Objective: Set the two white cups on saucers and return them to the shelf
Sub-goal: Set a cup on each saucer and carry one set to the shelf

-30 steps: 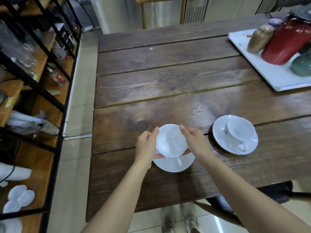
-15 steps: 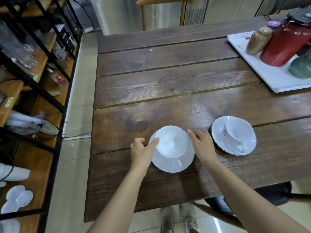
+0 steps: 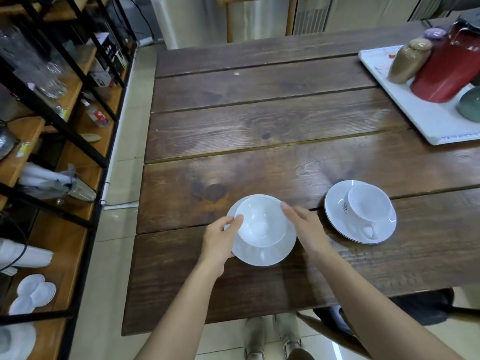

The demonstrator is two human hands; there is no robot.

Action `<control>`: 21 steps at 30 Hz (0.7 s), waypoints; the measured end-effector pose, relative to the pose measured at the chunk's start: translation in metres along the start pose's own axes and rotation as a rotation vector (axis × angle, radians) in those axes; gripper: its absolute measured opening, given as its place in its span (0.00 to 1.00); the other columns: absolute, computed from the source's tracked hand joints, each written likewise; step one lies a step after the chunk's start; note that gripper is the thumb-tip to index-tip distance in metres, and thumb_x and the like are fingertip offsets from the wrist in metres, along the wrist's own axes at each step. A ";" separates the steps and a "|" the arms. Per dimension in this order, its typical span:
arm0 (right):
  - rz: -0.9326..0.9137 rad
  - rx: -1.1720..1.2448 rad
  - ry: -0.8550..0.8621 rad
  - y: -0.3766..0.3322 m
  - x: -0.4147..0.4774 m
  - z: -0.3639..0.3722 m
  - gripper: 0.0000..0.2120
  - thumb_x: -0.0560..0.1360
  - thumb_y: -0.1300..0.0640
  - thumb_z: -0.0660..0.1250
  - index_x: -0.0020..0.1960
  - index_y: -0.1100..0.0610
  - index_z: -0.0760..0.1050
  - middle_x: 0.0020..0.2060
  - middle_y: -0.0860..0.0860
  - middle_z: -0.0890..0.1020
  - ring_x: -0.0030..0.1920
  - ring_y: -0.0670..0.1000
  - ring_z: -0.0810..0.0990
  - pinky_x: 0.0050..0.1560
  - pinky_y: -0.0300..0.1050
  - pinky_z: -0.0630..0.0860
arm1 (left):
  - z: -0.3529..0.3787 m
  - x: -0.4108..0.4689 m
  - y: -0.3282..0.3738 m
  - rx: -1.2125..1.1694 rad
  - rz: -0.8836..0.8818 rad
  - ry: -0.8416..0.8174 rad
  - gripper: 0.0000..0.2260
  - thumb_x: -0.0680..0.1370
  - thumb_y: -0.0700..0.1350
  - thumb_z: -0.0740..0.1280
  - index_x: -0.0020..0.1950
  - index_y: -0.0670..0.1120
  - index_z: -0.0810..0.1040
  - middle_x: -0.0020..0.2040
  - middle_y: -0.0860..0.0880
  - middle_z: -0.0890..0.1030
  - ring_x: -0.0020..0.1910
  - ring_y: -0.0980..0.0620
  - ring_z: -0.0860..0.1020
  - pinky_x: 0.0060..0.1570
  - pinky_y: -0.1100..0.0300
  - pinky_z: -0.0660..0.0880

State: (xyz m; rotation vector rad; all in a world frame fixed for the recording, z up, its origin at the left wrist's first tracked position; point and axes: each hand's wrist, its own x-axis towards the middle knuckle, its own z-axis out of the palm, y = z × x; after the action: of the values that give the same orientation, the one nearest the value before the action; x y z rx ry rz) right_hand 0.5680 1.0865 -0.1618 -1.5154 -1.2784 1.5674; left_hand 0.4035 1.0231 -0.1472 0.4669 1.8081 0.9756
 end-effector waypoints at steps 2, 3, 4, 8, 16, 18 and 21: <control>-0.041 -0.063 -0.013 0.004 0.001 0.001 0.08 0.73 0.50 0.67 0.40 0.53 0.80 0.43 0.49 0.79 0.43 0.45 0.77 0.41 0.35 0.70 | 0.001 -0.002 0.001 0.002 -0.006 0.022 0.08 0.75 0.53 0.66 0.49 0.51 0.78 0.55 0.48 0.78 0.54 0.47 0.76 0.41 0.53 0.77; -0.032 -0.061 -0.012 0.005 0.002 0.002 0.06 0.72 0.51 0.68 0.46 0.53 0.80 0.47 0.50 0.79 0.46 0.46 0.77 0.43 0.36 0.71 | 0.002 -0.003 0.002 0.013 -0.005 0.037 0.11 0.75 0.53 0.67 0.53 0.50 0.77 0.57 0.47 0.78 0.54 0.47 0.76 0.43 0.52 0.78; -0.013 -0.044 -0.012 0.007 0.003 0.003 0.12 0.72 0.52 0.69 0.53 0.55 0.78 0.51 0.51 0.79 0.49 0.47 0.78 0.44 0.38 0.72 | 0.002 -0.004 0.003 0.014 -0.015 0.053 0.15 0.74 0.53 0.68 0.58 0.49 0.74 0.58 0.48 0.76 0.54 0.47 0.76 0.44 0.50 0.78; 0.117 -0.068 -0.044 0.010 0.011 0.004 0.32 0.69 0.46 0.70 0.67 0.60 0.67 0.62 0.55 0.72 0.60 0.55 0.75 0.57 0.51 0.75 | 0.004 -0.010 0.003 -0.055 -0.130 0.113 0.28 0.71 0.54 0.72 0.66 0.45 0.70 0.60 0.48 0.75 0.55 0.46 0.76 0.47 0.45 0.79; 0.091 -0.053 -0.183 0.004 0.008 -0.002 0.11 0.70 0.49 0.67 0.49 0.50 0.68 0.58 0.54 0.70 0.51 0.51 0.75 0.39 0.43 0.72 | 0.015 -0.034 -0.010 -0.110 -0.072 0.196 0.17 0.73 0.57 0.67 0.58 0.51 0.73 0.54 0.51 0.76 0.52 0.49 0.75 0.49 0.47 0.78; 0.062 -0.074 -0.218 0.001 0.004 -0.001 0.09 0.71 0.50 0.65 0.45 0.47 0.65 0.57 0.54 0.69 0.50 0.50 0.74 0.38 0.42 0.71 | 0.014 -0.044 -0.013 -0.098 -0.046 0.204 0.18 0.74 0.58 0.65 0.60 0.53 0.69 0.56 0.51 0.75 0.55 0.48 0.74 0.52 0.46 0.78; -0.014 -0.099 -0.258 -0.010 -0.006 0.006 0.08 0.72 0.52 0.64 0.44 0.47 0.64 0.56 0.54 0.70 0.48 0.48 0.73 0.36 0.42 0.69 | 0.002 -0.062 -0.015 -0.141 -0.016 0.218 0.17 0.74 0.59 0.64 0.59 0.53 0.69 0.55 0.50 0.75 0.54 0.49 0.75 0.46 0.50 0.78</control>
State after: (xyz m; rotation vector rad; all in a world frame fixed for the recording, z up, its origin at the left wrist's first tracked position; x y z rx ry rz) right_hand 0.5615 1.0831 -0.1509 -1.3915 -1.5257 1.7573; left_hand 0.4343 0.9726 -0.1236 0.2662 1.9163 1.1705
